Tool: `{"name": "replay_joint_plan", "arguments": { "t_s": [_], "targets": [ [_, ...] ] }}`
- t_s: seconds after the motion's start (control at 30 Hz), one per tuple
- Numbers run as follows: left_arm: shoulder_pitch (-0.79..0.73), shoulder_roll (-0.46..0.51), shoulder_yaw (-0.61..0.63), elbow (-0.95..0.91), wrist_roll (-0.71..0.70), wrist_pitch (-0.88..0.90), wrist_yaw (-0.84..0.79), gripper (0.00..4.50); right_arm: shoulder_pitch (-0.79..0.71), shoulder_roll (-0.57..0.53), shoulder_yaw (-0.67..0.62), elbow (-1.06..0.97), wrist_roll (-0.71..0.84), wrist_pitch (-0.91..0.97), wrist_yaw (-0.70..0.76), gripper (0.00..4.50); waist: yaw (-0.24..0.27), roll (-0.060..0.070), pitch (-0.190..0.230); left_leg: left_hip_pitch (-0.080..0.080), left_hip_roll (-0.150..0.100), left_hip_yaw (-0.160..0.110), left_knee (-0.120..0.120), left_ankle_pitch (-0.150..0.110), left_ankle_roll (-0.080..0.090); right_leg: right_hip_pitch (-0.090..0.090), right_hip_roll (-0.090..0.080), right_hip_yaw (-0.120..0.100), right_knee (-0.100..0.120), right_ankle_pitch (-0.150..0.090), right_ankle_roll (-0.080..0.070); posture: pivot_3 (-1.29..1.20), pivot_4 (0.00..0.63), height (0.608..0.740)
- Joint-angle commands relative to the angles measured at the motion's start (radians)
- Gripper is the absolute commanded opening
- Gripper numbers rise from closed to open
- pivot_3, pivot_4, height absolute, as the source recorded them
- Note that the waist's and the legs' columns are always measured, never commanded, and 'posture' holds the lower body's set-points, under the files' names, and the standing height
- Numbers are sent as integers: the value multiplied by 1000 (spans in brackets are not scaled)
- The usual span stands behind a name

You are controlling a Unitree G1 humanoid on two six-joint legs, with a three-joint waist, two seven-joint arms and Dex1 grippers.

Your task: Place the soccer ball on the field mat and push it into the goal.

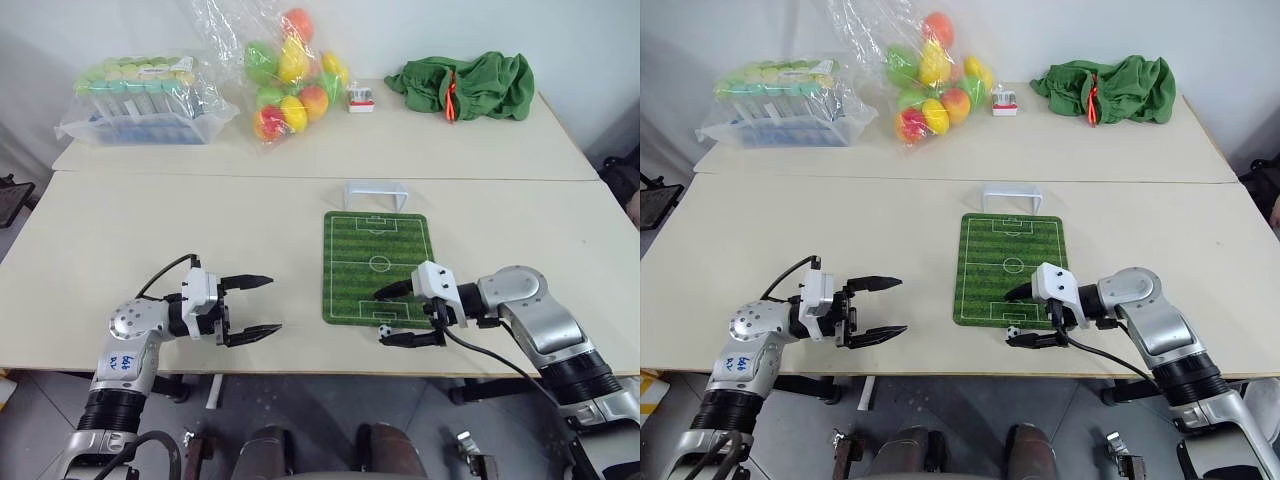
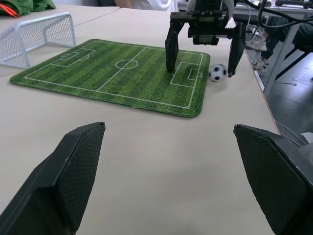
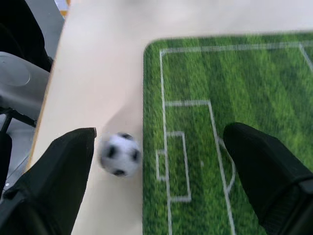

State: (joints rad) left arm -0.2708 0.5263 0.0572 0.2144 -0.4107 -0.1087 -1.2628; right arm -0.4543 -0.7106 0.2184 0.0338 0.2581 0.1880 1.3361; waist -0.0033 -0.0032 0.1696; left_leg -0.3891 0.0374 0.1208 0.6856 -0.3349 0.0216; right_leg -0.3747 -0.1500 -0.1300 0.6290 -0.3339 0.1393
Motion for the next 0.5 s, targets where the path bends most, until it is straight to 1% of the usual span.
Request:
{"name": "replay_joint_plan", "arguments": {
  "t_s": [0.03,0.3,0.47,0.5],
  "targets": [
    [-13,-1,0,4,-4,-6,1,4500,-12,-18,-48,-60,31,19,-8,4471,0,0,0,0,0,0,0,0,0,0,0,0,0,0,0,0,150,740],
    [-19,-6,-2,11,-2,-13,2,4500,11,-45,-78,-137,42,54,-21,4471,1,0,0,0,0,0,0,0,0,0,0,0,0,0,0,0,150,740],
    [-10,-1,2,0,-8,-9,-1,4500,69,-85,-136,-301,101,146,-67,4471,3,0,0,0,0,-1,0,0,0,0,0,0,0,0,0,0,150,740],
    [-9,2,3,0,-9,-9,-3,4500,97,-100,-152,-354,124,181,-78,4296,3,0,0,0,0,-1,0,0,0,0,0,0,0,0,0,0,150,740]
  ]
}}
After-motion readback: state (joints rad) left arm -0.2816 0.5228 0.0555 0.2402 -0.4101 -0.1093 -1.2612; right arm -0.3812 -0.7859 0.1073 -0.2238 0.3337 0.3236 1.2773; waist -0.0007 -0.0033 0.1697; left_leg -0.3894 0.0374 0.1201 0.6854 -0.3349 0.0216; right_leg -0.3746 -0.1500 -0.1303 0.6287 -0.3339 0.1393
